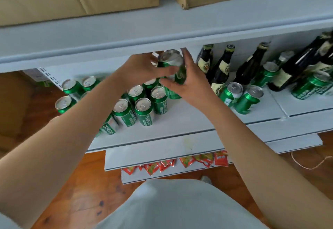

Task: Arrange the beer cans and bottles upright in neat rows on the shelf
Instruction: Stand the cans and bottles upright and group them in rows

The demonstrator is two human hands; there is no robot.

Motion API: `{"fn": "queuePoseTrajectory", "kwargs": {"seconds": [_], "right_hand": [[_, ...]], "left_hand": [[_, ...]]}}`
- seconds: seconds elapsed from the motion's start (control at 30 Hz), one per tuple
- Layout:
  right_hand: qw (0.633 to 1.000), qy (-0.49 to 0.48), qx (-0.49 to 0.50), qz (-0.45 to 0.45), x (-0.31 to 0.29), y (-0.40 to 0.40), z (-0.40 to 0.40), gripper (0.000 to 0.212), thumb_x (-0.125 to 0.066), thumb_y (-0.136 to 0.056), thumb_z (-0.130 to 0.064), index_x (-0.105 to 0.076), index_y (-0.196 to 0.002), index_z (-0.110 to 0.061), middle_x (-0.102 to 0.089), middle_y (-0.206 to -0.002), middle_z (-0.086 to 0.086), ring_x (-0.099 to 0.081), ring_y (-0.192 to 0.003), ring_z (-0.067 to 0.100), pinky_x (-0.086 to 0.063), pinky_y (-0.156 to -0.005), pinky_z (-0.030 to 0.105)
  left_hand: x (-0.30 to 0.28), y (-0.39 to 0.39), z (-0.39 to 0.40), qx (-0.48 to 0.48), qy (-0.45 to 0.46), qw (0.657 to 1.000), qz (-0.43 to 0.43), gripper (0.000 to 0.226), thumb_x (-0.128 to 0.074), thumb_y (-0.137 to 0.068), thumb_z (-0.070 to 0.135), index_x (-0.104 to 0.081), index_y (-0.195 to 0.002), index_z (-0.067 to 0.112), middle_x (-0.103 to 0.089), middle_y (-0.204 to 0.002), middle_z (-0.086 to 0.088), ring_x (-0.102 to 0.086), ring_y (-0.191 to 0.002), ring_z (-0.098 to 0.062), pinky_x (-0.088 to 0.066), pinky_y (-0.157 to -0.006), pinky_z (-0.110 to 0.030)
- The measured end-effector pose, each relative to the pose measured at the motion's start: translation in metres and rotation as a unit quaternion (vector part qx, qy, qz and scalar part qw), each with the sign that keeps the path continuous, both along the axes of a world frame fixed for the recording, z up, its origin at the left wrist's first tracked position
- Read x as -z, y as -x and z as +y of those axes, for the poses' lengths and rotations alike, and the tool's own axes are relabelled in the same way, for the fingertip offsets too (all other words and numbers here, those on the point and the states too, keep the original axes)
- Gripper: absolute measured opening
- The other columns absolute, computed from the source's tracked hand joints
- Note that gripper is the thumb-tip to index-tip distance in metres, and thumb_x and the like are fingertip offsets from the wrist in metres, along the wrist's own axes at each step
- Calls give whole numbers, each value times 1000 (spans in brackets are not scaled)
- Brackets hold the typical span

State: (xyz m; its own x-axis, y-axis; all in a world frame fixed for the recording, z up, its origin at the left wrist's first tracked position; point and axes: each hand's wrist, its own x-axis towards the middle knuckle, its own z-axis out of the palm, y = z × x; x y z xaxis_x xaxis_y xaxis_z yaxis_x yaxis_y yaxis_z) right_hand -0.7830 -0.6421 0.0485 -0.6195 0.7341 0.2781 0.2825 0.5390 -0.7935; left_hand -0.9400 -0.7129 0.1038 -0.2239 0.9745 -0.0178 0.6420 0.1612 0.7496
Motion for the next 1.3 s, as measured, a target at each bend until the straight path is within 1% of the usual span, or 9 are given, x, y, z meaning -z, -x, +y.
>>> {"fn": "queuePoseTrajectory", "kwargs": {"seconds": [0.07,0.23,0.47,0.57,0.7,0.87,0.97,1.07,1.3], "right_hand": [[998,27,50,6,2,-33,2,89,-81,-75,-37,-34,-146,-13,-59,-117,-11,-53,-96,-6,-39,-78,0],[972,85,218,-10,37,-145,17,66,-85,-68,-41,-53,-121,-18,-64,-104,-8,-59,-93,6,-42,-69,8],[935,45,345,-61,88,-262,75,74,-87,-67,-36,-52,-127,-13,-48,-117,10,-49,-106,22,-38,-89,20],[946,56,309,-79,111,-274,108,71,-89,-66,-26,-52,-124,-7,-54,-114,12,-52,-104,24,-33,-80,15],[965,110,231,-63,124,-275,143,63,-88,-65,-21,-54,-118,-15,-63,-112,1,-59,-102,16,-40,-80,18],[973,149,25,-176,110,-292,188,92,-80,-77,-23,-24,-149,-9,-41,-146,7,-46,-130,18,-40,-107,30],[952,31,-34,-302,82,-314,214,86,-62,-87,-4,-10,-155,-10,-8,-163,6,-20,-147,22,-27,-117,37],[958,-136,20,-251,53,-293,233,67,-55,-87,4,-31,-148,-7,-34,-151,11,-44,-131,30,-42,-104,43],[826,-198,4,-528,62,-225,277,50,-58,-88,-4,-44,-136,-2,-50,-133,19,-50,-122,34,-46,-94,40]], "left_hand": [[5,-32,14,57,-39,997,-46,59,-74,-60,61,-58,-111,37,-61,-104,17,-59,-92,0,-47,-83,-10],[57,-103,59,34,-39,995,-89,42,-74,-80,50,-65,-115,28,-69,-103,6,-67,-86,-7,-52,-75,-20],[136,-201,79,-8,-96,982,161,45,-73,-82,29,-57,-122,17,-51,-120,-8,-52,-107,-29,-52,-84,-44],[144,-242,101,29,-144,946,288,52,-71,-82,34,-53,-128,18,-49,-128,-11,-47,-117,-35,-44,-96,-48],[154,-278,132,36,-88,940,327,61,-71,-81,39,-47,-134,22,-46,-136,-11,-42,-125,-37,-40,-103,-51],[165,-298,151,16,-31,928,370,72,-69,-80,45,-42,-144,23,-41,-142,-13,-38,-129,-38,-36,-105,-53],[167,-305,152,-6,-11,926,377,82,-74,-75,43,-39,-146,22,-38,-145,-15,-35,-132,-39,-32,-108,-52],[166,-320,153,-1,-23,923,384,80,-74,-73,39,-41,-145,23,-37,-147,-13,-33,-135,-38,-30,-110,-52],[148,-331,148,-42,-78,939,333,60,-62,-82,32,-49,-139,22,-43,-142,-9,-38,-131,-34,-31,-108,-48]]}}
